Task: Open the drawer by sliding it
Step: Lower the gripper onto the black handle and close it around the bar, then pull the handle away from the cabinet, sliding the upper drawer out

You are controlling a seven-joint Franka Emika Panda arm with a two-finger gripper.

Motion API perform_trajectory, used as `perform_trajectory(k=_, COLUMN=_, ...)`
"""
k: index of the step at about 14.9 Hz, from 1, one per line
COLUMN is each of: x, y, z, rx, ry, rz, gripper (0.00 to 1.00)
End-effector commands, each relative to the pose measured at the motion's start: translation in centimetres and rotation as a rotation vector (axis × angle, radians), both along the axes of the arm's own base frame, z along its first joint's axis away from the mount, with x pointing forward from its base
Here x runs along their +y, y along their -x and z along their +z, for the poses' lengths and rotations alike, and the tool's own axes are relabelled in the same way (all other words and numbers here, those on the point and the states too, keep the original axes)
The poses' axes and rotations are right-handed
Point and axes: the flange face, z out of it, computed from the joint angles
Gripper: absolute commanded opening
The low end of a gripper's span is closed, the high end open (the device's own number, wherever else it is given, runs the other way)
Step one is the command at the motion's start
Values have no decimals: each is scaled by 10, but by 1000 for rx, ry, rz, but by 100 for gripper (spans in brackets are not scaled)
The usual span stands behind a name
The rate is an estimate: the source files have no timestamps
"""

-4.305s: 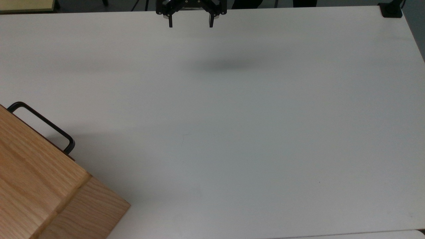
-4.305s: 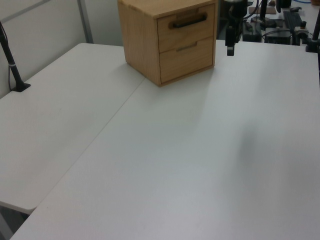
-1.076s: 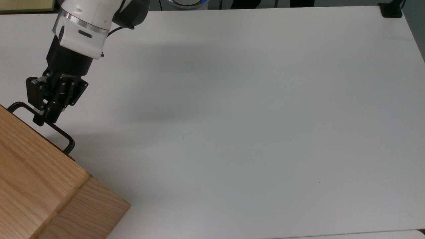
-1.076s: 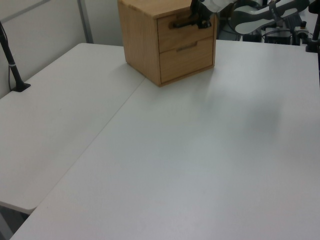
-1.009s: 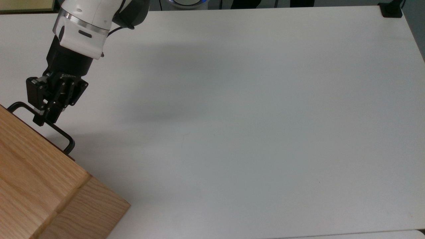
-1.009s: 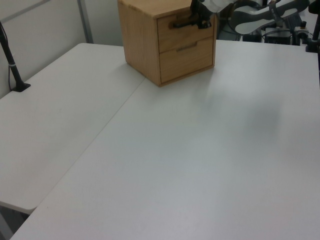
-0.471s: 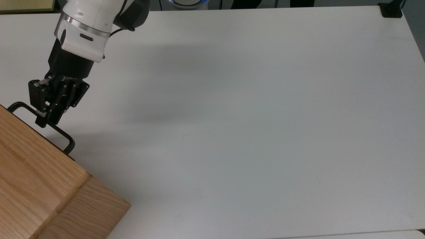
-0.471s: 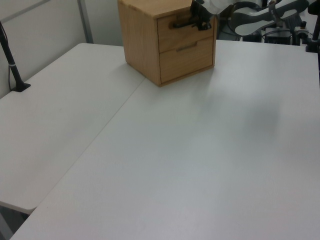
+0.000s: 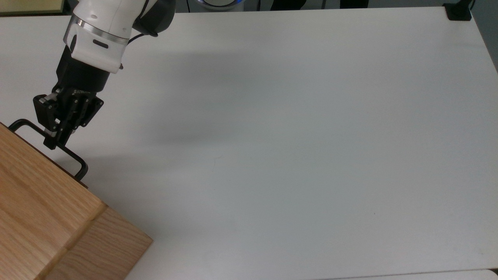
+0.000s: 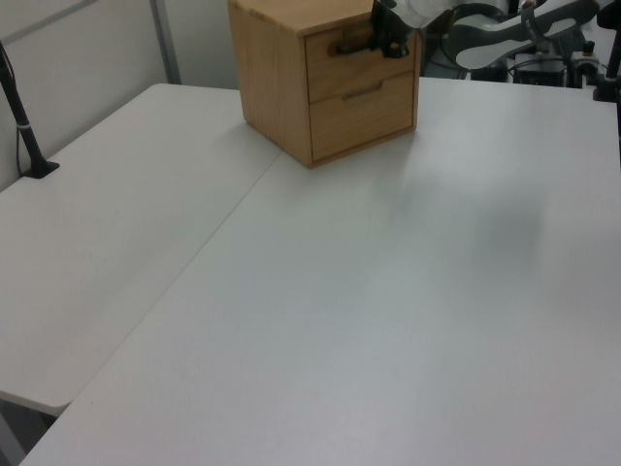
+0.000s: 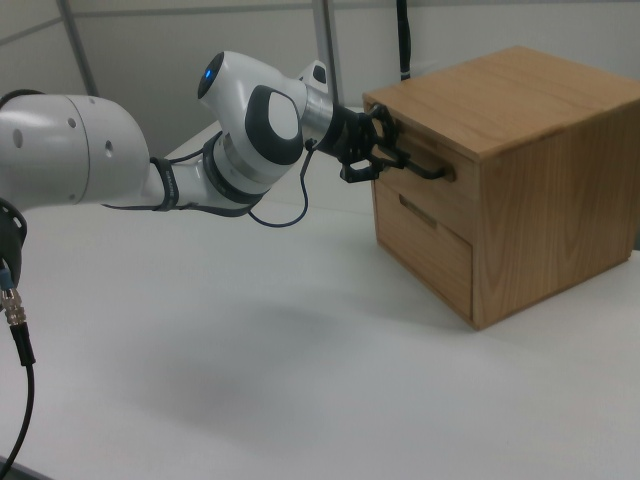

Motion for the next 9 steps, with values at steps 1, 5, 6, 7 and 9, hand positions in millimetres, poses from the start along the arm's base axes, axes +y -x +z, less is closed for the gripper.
perform_trajectory(k=1, x=3, y=5, z=-2, rx=19, ry=29, rz=25, gripper=1)
perform_trajectory(k=5, x=15, y=31, z=0, rx=44, ry=20, rz=31, gripper=1)
perform_trajectory(k=6, x=28, y=43, z=5, rx=49, ry=16, rz=43, gripper=1)
perform_trajectory(k=7, x=34, y=53, z=9, rx=52, ry=13, rz=45, gripper=1)
perform_trajectory(k=9, x=43, y=74, z=12, rx=65, ry=8, rz=48, gripper=1)
